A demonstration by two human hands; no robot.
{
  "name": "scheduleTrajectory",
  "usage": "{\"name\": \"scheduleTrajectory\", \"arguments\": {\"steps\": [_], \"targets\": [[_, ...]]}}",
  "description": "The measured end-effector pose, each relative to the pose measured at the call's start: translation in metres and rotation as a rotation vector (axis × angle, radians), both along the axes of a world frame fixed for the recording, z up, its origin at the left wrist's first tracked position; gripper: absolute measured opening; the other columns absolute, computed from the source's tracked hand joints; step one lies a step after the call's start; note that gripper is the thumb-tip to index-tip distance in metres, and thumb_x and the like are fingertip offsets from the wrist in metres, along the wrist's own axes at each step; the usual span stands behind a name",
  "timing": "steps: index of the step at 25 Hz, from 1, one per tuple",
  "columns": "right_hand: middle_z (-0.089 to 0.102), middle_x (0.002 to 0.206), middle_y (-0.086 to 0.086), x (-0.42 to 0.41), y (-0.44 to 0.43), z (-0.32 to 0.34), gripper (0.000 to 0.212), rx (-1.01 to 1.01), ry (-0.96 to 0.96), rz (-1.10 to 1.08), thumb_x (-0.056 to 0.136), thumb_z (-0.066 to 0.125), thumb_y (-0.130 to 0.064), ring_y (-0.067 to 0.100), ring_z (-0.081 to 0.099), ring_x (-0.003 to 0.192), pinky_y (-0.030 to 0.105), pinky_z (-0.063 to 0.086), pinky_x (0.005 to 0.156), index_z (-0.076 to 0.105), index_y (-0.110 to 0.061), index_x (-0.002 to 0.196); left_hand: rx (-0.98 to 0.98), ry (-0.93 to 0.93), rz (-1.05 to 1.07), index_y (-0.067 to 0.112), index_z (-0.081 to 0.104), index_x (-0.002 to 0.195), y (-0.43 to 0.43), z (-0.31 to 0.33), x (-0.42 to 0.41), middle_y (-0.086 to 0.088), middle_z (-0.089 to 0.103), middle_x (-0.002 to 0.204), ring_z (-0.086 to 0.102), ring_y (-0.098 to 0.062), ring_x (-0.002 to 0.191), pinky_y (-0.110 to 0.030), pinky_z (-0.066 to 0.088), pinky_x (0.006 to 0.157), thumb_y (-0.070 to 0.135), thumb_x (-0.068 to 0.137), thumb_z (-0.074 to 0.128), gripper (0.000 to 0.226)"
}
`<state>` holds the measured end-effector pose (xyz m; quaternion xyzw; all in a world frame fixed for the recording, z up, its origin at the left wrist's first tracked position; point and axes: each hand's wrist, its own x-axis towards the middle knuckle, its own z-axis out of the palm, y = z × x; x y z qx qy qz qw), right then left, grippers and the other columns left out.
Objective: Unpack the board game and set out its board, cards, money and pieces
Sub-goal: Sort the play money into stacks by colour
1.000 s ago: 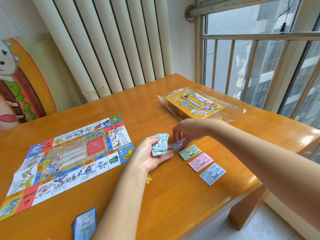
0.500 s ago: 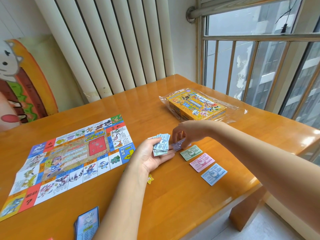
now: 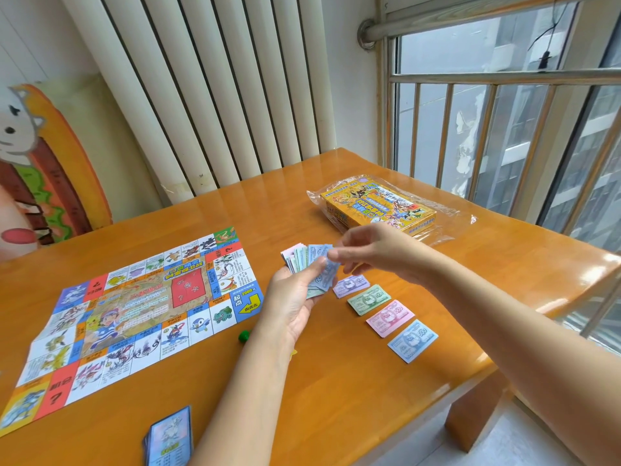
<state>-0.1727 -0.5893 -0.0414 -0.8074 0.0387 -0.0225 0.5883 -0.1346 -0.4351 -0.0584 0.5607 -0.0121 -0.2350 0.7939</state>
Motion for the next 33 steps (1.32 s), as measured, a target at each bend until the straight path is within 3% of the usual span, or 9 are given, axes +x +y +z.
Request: {"name": "scheduleTrajectory", "arguments": {"steps": [4, 8, 14, 18, 23, 25, 29, 31, 33], "targets": [[0.065, 0.057, 0.005, -0.022, 0.011, -0.013, 0.028, 0.165, -0.049, -0.218, 0.072, 0.081, -0.02, 0.007, 0.058, 0.049, 0.015, 0.047, 0.051, 0.065, 0.003, 0.077, -0.096, 0.031, -0.06, 0.001, 0.063, 0.092, -0.005, 0.004, -0.01, -0.009, 0.072, 0.072, 0.07, -0.016, 0.062, -0.025, 0.057, 0.056, -0.002, 0.089, 0.056, 0.008], [0.068, 0.06, 0.002, -0.034, 0.003, -0.019, 0.025, 0.234, -0.085, -0.359, 0.075, 0.078, -0.02, 0.006, 0.061, 0.054, 0.016, 0.051, 0.057, 0.072, 0.003, 0.083, -0.142, 0.053, -0.117, -0.005, 0.059, 0.104, -0.005, 0.006, -0.013, -0.017, 0.072, 0.086, 0.072, -0.024, 0.074, -0.031, 0.058, 0.058, -0.008, 0.089, 0.051, 0.017], [0.074, 0.083, 0.007, -0.043, -0.007, -0.022, 0.013, 0.364, -0.058, -0.338, 0.083, 0.071, -0.011, 0.01, 0.068, 0.07, 0.016, 0.053, 0.061, 0.071, -0.002, 0.092, -0.083, 0.009, -0.099, -0.003, 0.06, 0.099, -0.007, 0.007, -0.017, -0.014, 0.073, 0.082, 0.072, -0.022, 0.072, -0.031, 0.059, 0.059, -0.009, 0.088, 0.053, 0.015], [0.073, 0.086, 0.009, -0.048, -0.007, -0.021, 0.01, 0.431, -0.048, -0.298, 0.087, 0.065, -0.008, 0.012, 0.068, 0.072, 0.014, 0.053, 0.059, 0.069, -0.001, 0.094, -0.059, 0.017, -0.078, 0.0, 0.057, 0.091, -0.007, 0.008, -0.018, -0.013, 0.073, 0.075, 0.071, -0.024, 0.068, -0.036, 0.06, 0.063, -0.009, 0.089, 0.051, 0.011], [0.068, 0.088, 0.013, -0.054, -0.008, -0.017, 0.008, 0.479, -0.08, -0.298, 0.089, 0.061, 0.0, 0.017, 0.069, 0.07, 0.019, 0.056, 0.06, 0.056, -0.006, 0.092, -0.009, -0.042, -0.064, 0.002, 0.058, 0.091, -0.006, 0.007, -0.017, -0.013, 0.071, 0.08, 0.071, -0.018, 0.065, -0.026, 0.057, 0.053, -0.009, 0.088, 0.051, 0.014], [0.067, 0.085, 0.011, -0.055, -0.012, -0.017, 0.015, 0.423, -0.108, -0.287, 0.083, 0.065, 0.004, 0.015, 0.067, 0.072, 0.02, 0.054, 0.061, 0.056, -0.007, 0.087, 0.011, -0.065, -0.055, 0.004, 0.059, 0.093, -0.006, 0.005, -0.017, -0.012, 0.07, 0.084, 0.071, -0.017, 0.065, -0.024, 0.055, 0.052, -0.009, 0.087, 0.053, 0.015], [0.067, 0.078, 0.004, -0.058, -0.021, -0.017, 0.005, 0.284, -0.149, -0.226, 0.089, 0.061, -0.006, 0.012, 0.061, 0.073, 0.025, 0.047, 0.072, 0.065, -0.009, 0.088, 0.035, -0.102, -0.042, 0.008, 0.06, 0.093, -0.006, 0.002, -0.014, -0.007, 0.071, 0.082, 0.07, -0.014, 0.066, -0.022, 0.054, 0.052, -0.009, 0.087, 0.055, 0.018], [0.059, 0.075, 0.005, -0.059, -0.022, -0.015, 0.009, 0.349, -0.155, -0.168, 0.095, 0.052, -0.009, 0.014, 0.06, 0.067, 0.023, 0.048, 0.061, 0.06, -0.007, 0.091, 0.057, -0.131, -0.043, 0.009, 0.061, 0.091, -0.006, 0.0, -0.013, -0.002, 0.072, 0.076, 0.07, -0.011, 0.063, -0.021, 0.054, 0.052, -0.009, 0.086, 0.056, 0.019], [0.055, 0.07, 0.005, -0.062, -0.022, -0.013, 0.005, 0.251, -0.153, -0.137, 0.095, 0.054, -0.01, 0.015, 0.056, 0.058, 0.02, 0.043, 0.05, 0.057, -0.007, 0.092, 0.084, -0.171, -0.046, 0.011, 0.061, 0.09, -0.006, -0.001, -0.013, -0.001, 0.072, 0.076, 0.069, -0.009, 0.062, -0.019, 0.053, 0.051, -0.009, 0.085, 0.058, 0.021]]}}
